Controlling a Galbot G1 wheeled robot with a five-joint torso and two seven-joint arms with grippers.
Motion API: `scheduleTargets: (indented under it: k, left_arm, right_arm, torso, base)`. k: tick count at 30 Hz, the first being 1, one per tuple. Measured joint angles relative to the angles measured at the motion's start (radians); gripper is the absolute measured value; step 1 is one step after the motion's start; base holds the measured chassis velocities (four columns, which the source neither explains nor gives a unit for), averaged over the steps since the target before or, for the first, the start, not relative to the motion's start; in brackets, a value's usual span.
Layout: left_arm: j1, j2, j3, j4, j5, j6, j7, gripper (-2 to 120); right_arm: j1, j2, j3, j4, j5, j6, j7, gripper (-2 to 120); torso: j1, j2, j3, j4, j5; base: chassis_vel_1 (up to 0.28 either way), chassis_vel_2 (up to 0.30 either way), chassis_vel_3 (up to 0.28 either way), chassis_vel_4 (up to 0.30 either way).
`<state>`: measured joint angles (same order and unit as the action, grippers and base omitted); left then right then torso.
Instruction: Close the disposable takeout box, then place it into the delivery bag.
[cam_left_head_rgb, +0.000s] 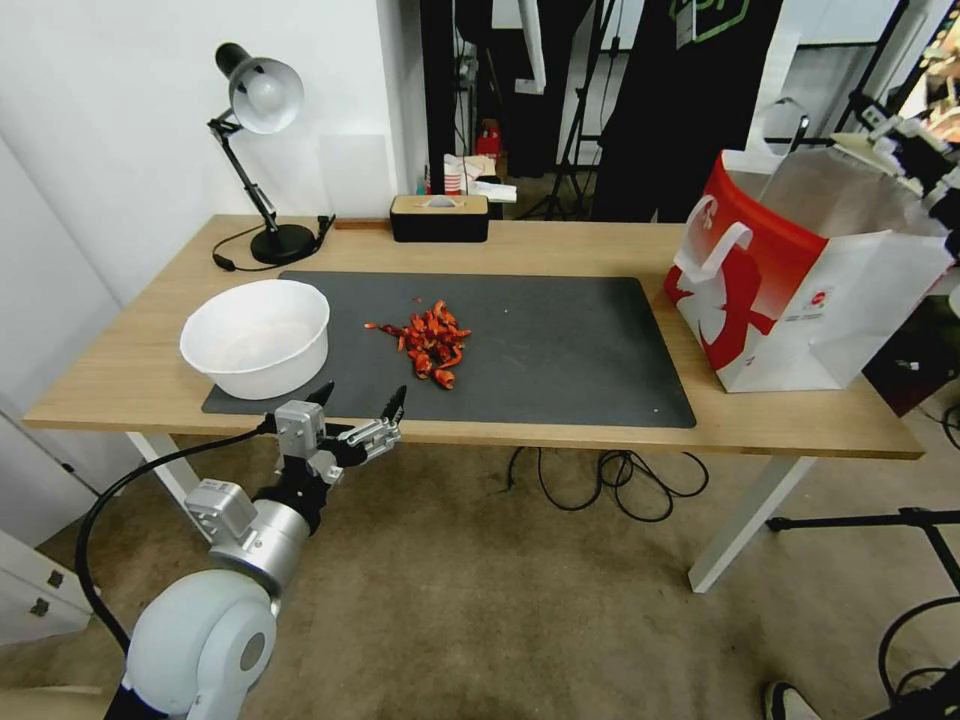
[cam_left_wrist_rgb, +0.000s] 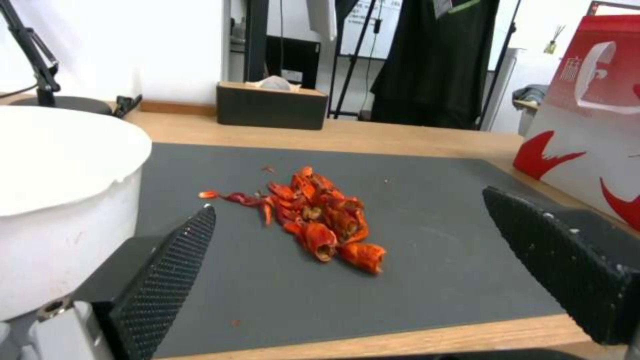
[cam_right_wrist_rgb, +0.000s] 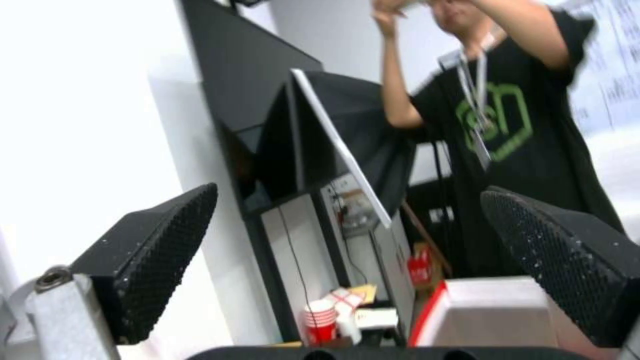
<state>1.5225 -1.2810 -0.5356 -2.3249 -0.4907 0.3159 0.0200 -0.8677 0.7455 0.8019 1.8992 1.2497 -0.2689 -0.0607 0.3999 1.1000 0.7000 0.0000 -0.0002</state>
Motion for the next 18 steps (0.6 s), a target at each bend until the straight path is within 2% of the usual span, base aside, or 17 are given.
scheduleTargets:
  k: [6,9,10,13,14,17,18]
  left_arm:
    - [0.0,0.005,-0.009,0.0,0.0,-0.005,-0.005,100]
    - [0.003,0.005,-0.009,-0.002,-0.005,-0.009,-0.012,100]
    - [0.003,0.005,-0.009,-0.002,-0.005,-0.009,-0.012,100]
    - [0.004,0.006,-0.006,-0.003,-0.007,-0.013,-0.015,100]
    - [0.004,0.006,-0.006,-0.003,-0.007,-0.013,-0.015,100]
    - [0.009,0.007,-0.006,-0.003,-0.008,-0.022,-0.016,100]
    - [0.009,0.007,-0.006,-0.003,-0.008,-0.022,-0.016,100]
  right_arm:
    - [-0.141,0.048,0.04,0.105,-0.15,0.057,-0.048,100]
    - [-0.259,0.115,0.043,0.148,-0.287,0.109,-0.089,100]
    - [-0.259,0.115,0.043,0.148,-0.287,0.109,-0.089,100]
    - [-0.35,0.201,0.02,0.159,-0.434,0.21,-0.124,100]
    - [-0.35,0.201,0.02,0.159,-0.434,0.21,-0.124,100]
    - [-0.426,0.296,0.001,0.169,-0.548,0.297,-0.15,100]
    - [-0.426,0.296,0.001,0.169,-0.548,0.297,-0.15,100]
  torso:
    - [0.0,0.0,0.0,0.0,-0.0001]
    - [0.0,0.0,0.0,-0.0001,0.0004]
    - [0.0,0.0,0.0,-0.0001,0.0004]
    - [0.0,0.0,0.0,0.0001,0.0002]
    - [0.0,0.0,0.0,0.0001,0.0002]
    - [0.0,0.0,0.0,-0.0001,0.0002]
    - [0.0,0.0,0.0,-0.0001,0.0002]
  base:
    - [0.0,0.0,0.0,0.0]
    - [0.0,0.0,0.0,0.0]
    - [0.0,0.0,0.0,0.0]
    - [0.0,0.0,0.0,0.0]
    - [0.0,0.0,0.0,0.0]
    - [0.0,0.0,0.0,0.0]
    - [0.0,0.0,0.0,0.0]
